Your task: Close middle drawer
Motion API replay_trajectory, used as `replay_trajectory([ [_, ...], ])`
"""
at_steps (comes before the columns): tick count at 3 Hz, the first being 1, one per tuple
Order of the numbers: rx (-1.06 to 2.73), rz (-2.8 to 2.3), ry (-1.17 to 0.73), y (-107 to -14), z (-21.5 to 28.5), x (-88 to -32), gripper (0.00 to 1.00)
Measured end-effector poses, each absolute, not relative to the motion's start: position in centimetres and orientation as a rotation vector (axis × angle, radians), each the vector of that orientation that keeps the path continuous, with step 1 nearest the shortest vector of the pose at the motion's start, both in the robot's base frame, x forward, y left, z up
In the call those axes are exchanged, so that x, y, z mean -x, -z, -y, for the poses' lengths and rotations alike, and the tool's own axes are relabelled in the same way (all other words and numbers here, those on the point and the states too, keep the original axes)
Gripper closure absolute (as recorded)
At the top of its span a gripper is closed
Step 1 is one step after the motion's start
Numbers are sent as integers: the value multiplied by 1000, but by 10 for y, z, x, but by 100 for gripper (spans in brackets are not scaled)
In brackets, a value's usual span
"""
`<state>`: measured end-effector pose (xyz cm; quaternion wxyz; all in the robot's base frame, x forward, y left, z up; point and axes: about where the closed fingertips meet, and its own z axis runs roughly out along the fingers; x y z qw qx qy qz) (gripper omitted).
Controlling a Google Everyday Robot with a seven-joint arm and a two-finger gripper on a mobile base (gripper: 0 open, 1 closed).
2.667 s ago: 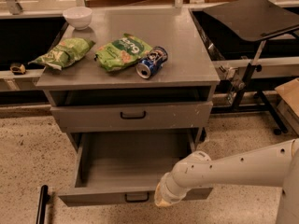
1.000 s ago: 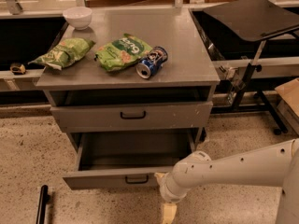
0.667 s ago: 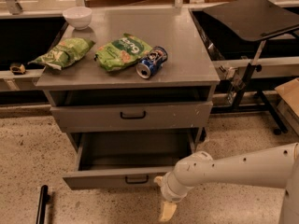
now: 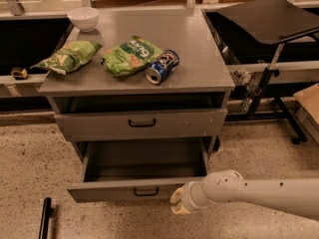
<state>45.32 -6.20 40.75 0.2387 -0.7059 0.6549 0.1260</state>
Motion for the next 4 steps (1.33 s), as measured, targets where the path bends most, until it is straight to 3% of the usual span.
replay_trajectory([
  [1, 1815, -1787, -256, -398, 71, -478, 89],
  [2, 1672, -1829, -262, -389, 70, -498, 100],
  [3, 1498, -1899, -360, -378, 65, -516, 85],
  [4, 1356, -1961, -539, -363, 66, -520, 61],
])
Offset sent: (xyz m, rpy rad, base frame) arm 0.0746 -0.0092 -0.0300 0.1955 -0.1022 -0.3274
